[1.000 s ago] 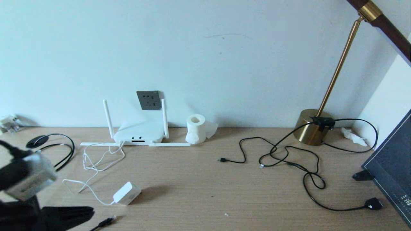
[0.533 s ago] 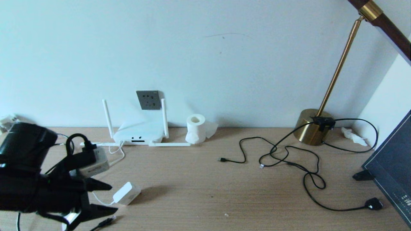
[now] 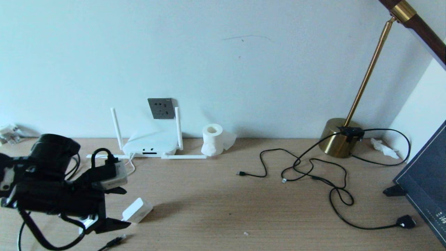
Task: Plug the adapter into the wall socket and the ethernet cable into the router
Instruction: Pick up plug
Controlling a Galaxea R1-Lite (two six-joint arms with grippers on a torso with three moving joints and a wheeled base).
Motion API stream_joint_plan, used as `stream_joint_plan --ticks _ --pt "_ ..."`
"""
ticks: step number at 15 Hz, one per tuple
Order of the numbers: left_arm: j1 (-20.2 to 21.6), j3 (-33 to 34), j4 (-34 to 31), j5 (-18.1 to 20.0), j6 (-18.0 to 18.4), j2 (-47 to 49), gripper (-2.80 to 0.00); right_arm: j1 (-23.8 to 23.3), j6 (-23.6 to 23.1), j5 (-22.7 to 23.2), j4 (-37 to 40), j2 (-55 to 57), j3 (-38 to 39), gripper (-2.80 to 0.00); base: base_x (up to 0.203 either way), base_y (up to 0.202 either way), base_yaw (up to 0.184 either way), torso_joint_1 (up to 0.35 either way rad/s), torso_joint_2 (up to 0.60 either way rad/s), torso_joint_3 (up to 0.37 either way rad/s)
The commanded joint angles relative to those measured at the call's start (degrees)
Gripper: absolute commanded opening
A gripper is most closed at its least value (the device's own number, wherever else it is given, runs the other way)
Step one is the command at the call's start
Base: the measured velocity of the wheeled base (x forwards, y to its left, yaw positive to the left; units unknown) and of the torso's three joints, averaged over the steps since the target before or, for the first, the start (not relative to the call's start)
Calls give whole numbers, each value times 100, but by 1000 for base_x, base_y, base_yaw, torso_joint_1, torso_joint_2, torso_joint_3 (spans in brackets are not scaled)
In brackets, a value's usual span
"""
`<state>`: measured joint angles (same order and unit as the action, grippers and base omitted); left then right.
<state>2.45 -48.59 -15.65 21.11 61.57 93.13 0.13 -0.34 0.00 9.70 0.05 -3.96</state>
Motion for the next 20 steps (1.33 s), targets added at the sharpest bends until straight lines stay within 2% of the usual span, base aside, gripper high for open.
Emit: stream_joint_plan --ticks 1,20 --pt "-52 -36 -17 24 30 142 0 4 -1 0 5 4 1 -280 0 0 0 0 0 0" --pt "-27 -327 62 24 22 802 0 4 -1 0 5 4 1 -280 0 0 0 0 0 0"
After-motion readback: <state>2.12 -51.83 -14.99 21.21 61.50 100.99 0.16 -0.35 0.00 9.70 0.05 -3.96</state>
